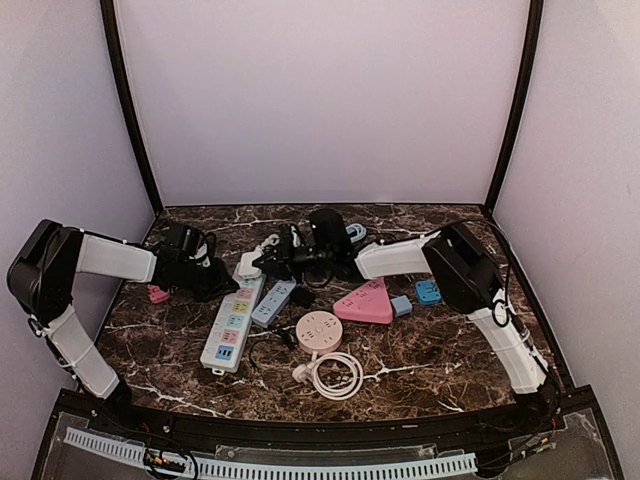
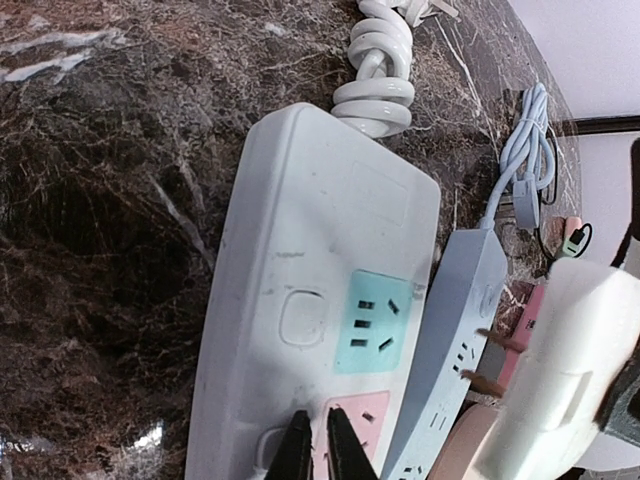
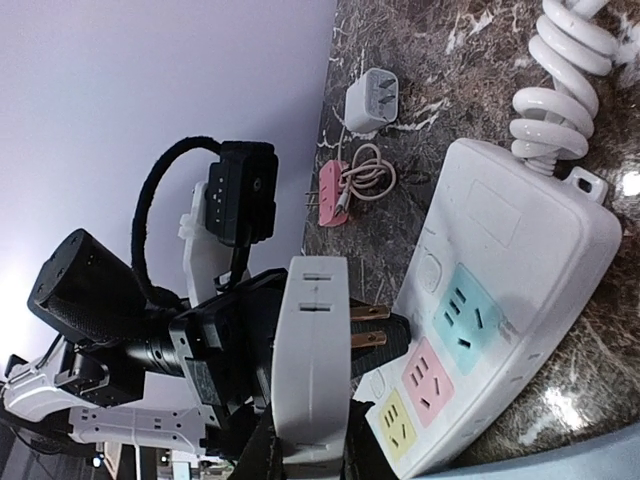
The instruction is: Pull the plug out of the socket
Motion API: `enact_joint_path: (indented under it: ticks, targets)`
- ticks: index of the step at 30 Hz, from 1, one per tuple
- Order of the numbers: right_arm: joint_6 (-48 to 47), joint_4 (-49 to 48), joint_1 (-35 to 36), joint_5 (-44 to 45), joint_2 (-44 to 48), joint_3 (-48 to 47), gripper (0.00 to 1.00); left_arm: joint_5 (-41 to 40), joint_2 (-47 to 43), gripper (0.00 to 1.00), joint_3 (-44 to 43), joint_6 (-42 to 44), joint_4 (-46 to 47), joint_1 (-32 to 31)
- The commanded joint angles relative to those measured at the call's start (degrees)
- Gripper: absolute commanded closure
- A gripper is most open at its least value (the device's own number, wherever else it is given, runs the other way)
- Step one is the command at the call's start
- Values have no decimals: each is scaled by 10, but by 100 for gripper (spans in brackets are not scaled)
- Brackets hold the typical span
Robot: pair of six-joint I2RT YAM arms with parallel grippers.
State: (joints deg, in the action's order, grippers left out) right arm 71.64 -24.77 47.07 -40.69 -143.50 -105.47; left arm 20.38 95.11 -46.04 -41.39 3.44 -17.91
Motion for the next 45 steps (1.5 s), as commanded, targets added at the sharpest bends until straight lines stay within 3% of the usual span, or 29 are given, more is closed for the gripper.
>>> enact_joint_path:
  ticks: [1, 8, 14, 19, 26, 35, 45]
  targets:
    - [-118, 84, -27, 34, 116, 37, 100, -26, 6, 93, 6, 6, -97, -4]
    - [-291, 291, -61, 171, 275, 143, 100, -14, -38, 91, -49, 31, -128, -9]
    - [-363, 427, -84, 319, 420, 250, 100, 0, -87, 86, -82, 45, -141, -20]
    - [-377, 533, -98, 444, 512, 314, 100, 12, -120, 85, -94, 56, -148, -28]
    - [-319, 655, -131, 558, 593, 404, 100, 23, -151, 84, -102, 61, -155, -31]
    - [-294, 752, -212, 612, 582, 431, 100, 39, -160, 84, -104, 68, -153, -31]
    - [-296, 775, -249, 648, 458, 406, 100, 42, -177, 83, -102, 69, -151, -31]
